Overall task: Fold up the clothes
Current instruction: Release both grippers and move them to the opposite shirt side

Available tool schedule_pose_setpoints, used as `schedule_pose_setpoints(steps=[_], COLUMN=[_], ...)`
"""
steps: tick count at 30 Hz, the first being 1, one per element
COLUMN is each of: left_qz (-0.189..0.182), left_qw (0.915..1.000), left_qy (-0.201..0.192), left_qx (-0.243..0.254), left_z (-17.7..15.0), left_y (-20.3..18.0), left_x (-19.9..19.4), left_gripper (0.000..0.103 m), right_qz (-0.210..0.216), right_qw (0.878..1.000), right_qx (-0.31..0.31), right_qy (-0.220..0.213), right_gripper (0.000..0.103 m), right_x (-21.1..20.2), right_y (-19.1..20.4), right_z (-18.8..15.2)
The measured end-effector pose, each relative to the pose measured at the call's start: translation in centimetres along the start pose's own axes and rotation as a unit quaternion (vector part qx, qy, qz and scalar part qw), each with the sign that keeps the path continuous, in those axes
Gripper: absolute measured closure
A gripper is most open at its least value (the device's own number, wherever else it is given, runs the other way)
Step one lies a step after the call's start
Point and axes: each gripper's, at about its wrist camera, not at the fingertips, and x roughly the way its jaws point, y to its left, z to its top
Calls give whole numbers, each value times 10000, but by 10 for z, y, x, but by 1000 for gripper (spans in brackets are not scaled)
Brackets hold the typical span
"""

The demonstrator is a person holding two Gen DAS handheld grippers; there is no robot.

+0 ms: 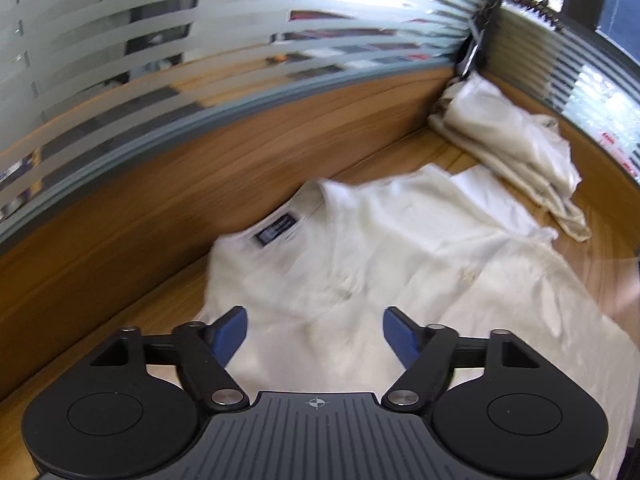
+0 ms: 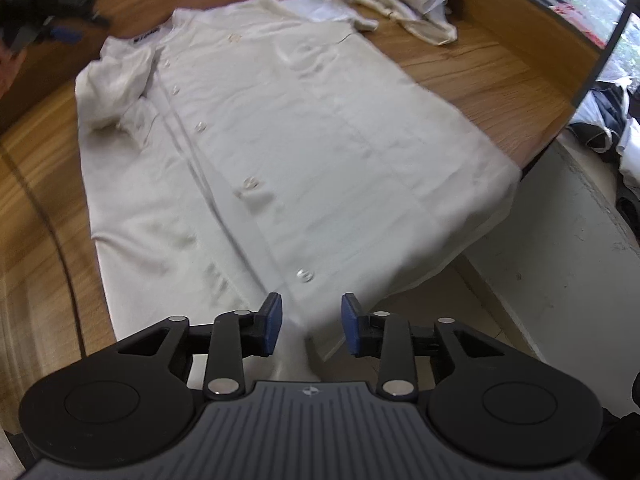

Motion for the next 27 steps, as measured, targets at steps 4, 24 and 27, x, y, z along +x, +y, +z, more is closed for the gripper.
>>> schedule_pose_setpoints(steps=[4, 24, 27], left_qz=[177, 1259, 1450], left_qw=[9997, 9773, 9684], left_qy=[169, 185, 167], left_qx=[-61, -1693, -2022], left_z=[-22, -143, -161], left_y=[-3, -167, -201], left_x=[-18, -101, -112], left_gripper=[12, 0, 0], right_qz=[24, 1042, 1267], right_qw=[9998, 9778, 9665], right_qx=[179, -1814, -2233], right_qy=[-126, -137, -25], right_gripper=[60, 48, 48], right_x=[-8, 35, 47], right_y=[-20, -180, -198], right_z=[1, 121, 148])
